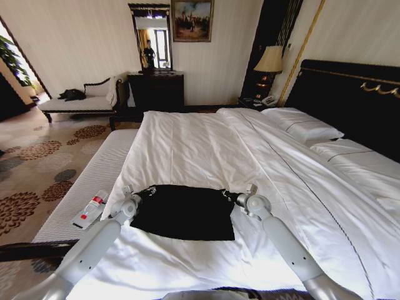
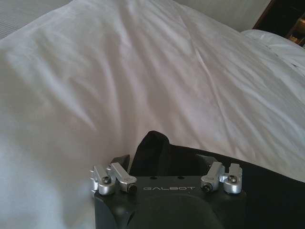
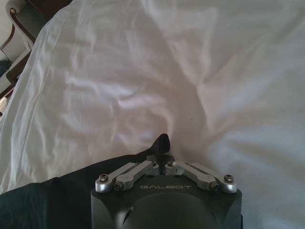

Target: Fold the clothes on the bed.

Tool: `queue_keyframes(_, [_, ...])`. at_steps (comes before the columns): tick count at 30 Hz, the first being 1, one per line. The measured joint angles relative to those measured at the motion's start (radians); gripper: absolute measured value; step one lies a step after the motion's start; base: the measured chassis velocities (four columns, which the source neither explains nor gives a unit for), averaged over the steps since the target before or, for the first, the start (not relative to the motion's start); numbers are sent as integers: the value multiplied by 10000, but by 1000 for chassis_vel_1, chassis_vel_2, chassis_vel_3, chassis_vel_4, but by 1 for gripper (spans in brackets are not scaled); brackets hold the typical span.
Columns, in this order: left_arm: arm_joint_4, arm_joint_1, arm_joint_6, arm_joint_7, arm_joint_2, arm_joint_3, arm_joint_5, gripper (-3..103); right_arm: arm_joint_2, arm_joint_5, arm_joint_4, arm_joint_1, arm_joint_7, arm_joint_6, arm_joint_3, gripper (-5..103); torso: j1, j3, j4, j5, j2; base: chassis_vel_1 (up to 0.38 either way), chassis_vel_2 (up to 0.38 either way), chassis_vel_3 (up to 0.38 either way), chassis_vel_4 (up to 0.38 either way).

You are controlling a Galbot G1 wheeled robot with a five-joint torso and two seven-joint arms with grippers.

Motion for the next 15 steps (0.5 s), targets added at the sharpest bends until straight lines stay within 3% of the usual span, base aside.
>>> queue_keyframes(1, [0, 0, 0, 0, 0, 0, 0, 79, 0, 0, 0, 0, 0, 0, 0, 1, 0, 0, 0, 0, 0, 0, 0, 0, 0])
queue_keyframes(2, [29, -38, -17, 2, -53, 23, 41, 86, 7, -3, 0, 6, 8, 3, -11, 1, 0, 0, 0, 0, 0, 0, 0, 0, 0])
queue_keyframes(4, [71, -71, -110, 31, -117, 67, 202, 77, 17, -20, -6, 18, 29, 14, -31, 1, 0, 0, -1, 2, 0, 0, 0, 0, 0])
queue_keyframes(6, [82, -73, -143, 36, -133, 81, 275, 77, 18, -26, -13, 23, 34, 20, -33, 1, 0, 1, 0, 1, 0, 0, 0, 0, 0])
queue_keyframes(10, [90, -46, -257, 30, -141, 76, 394, 56, 32, -36, -30, 35, 38, 39, -39, 1, 0, 0, 0, 0, 0, 0, 0, 0, 0])
queue_keyframes(12, [96, -33, -267, 24, -133, 60, 394, 56, 43, -38, -32, 39, 40, 43, -46, 1, 0, 0, 0, 1, 0, 0, 0, 0, 0])
queue_keyframes(15, [138, -1, -289, 17, -69, 22, 392, 39, 87, -51, -62, 65, 43, 68, -88, 1, 0, 0, -1, 1, 0, 0, 0, 0, 0])
